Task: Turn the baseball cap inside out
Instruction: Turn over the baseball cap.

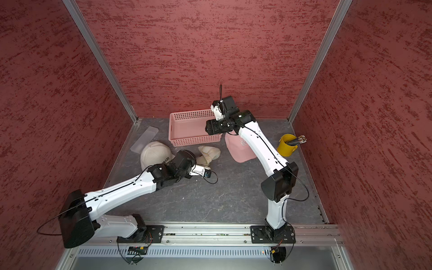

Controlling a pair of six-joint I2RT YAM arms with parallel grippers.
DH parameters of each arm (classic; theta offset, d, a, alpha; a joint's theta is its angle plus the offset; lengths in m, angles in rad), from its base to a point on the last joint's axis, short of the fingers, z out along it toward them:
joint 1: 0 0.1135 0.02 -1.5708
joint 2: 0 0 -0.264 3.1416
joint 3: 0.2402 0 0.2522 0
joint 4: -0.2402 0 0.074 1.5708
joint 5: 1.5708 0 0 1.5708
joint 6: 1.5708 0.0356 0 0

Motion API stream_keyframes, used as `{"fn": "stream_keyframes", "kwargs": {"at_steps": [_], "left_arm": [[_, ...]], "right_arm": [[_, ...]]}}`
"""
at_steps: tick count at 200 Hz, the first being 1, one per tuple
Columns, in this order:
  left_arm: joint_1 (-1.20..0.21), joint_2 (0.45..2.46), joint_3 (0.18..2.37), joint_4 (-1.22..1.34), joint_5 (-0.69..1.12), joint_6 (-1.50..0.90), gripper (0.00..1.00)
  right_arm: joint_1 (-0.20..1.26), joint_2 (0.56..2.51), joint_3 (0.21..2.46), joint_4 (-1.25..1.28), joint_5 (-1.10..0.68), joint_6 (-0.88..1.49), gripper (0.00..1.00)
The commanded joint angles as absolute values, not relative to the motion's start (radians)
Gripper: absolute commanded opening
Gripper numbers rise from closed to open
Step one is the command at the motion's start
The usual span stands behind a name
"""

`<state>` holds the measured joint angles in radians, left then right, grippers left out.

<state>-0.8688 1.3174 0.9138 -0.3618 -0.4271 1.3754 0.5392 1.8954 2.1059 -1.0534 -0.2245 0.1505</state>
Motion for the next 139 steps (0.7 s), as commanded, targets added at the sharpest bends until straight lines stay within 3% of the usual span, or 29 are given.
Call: {"fn": "stream_keyframes", "kwargs": {"at_steps": [1, 91, 139], "left_arm": [[-0.885, 1.332, 0.860, -0.228, -0.501, 1.494, 0.08], [-0.906, 1.325, 0.818, -0.149, -0.529, 1.529, 0.07], [-0.913, 1.327, 0.813, -0.119, -0.548, 1.542, 0.06]], "right_arm": [[0.599, 1.912, 2.126, -1.174, -0.204, 0.083, 0.76], [0.699, 1.951, 2.079, -1.233, -0.084, 0.086, 0.76], [0.699, 2.056, 2.073, -1.225, -0.117, 0.110, 0.65]]}}
